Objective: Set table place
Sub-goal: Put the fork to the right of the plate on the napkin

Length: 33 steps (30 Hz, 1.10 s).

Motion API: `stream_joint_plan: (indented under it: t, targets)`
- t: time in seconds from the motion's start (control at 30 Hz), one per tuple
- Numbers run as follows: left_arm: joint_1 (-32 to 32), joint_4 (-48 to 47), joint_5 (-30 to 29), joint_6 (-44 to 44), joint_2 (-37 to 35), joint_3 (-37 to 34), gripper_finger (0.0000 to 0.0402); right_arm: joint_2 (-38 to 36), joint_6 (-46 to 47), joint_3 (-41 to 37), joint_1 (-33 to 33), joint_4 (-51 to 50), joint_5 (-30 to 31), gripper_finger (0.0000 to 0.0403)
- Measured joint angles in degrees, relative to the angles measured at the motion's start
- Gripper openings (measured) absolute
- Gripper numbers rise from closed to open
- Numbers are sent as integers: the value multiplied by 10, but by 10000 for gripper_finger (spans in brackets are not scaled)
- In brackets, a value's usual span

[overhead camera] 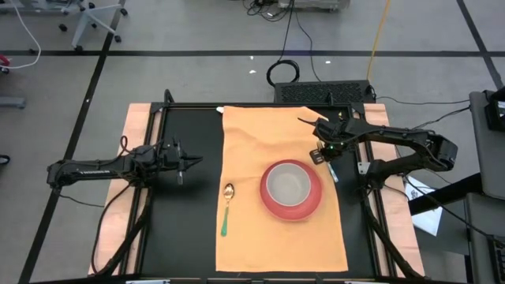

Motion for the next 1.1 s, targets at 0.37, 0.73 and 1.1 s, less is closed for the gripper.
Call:
stream_joint_plan:
  t: [0.37, 0.73, 1.1]
  targets:
    - [0, 0, 0, -2, 0, 0, 31, 0, -10, 0, 0, -16, 0, 21]
    - [0, 0, 0, -2, 0, 0, 31, 0, -21, 0, 0, 12, 0, 24]
    - [0, 0, 0, -3, 0, 0, 31, 0, -36, 0, 0, 6, 0, 25]
